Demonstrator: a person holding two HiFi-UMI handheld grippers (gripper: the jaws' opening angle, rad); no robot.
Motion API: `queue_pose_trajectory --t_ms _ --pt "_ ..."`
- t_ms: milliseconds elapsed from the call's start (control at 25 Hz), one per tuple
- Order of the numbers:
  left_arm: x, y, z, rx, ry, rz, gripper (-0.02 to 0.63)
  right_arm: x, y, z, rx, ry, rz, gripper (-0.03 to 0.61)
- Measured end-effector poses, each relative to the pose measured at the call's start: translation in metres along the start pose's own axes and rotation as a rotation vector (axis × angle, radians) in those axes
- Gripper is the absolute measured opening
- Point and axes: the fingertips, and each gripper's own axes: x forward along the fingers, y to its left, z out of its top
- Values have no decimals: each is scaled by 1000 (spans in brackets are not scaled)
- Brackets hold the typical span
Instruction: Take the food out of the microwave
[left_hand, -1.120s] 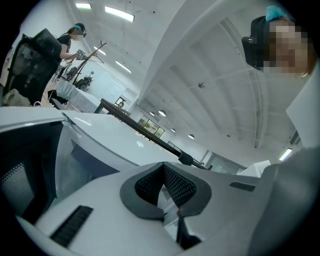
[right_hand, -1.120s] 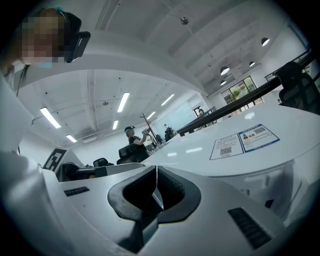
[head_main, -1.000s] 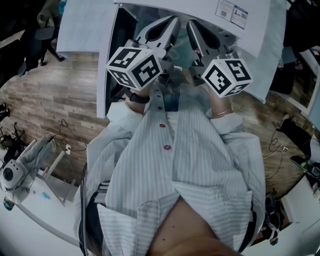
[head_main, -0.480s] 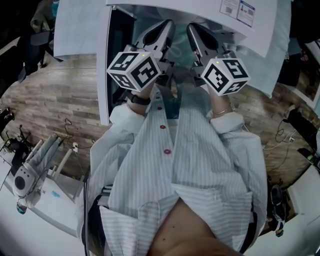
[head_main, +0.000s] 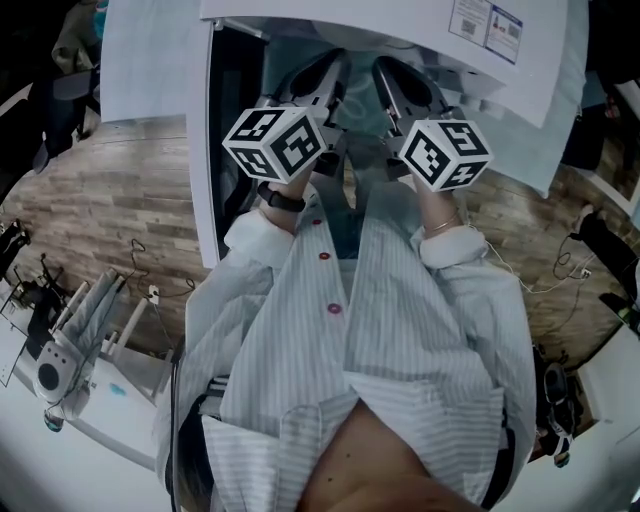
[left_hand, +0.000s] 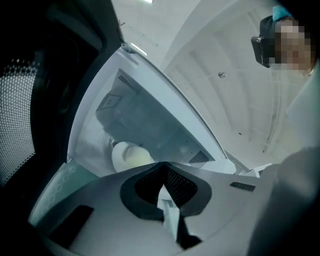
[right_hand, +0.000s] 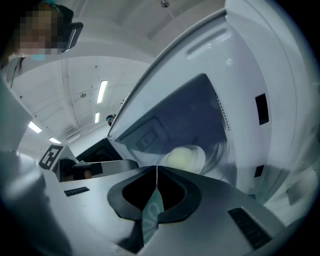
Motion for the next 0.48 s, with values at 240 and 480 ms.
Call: queue_pose_trajectory --t_ms 240,480 --pt "13 22 -18 -43 25 27 8 13 -19 -21 49 38 -29 34" --pt "19 38 -30 -77 31 52 8 20 -36 -32 95 37 -62 34"
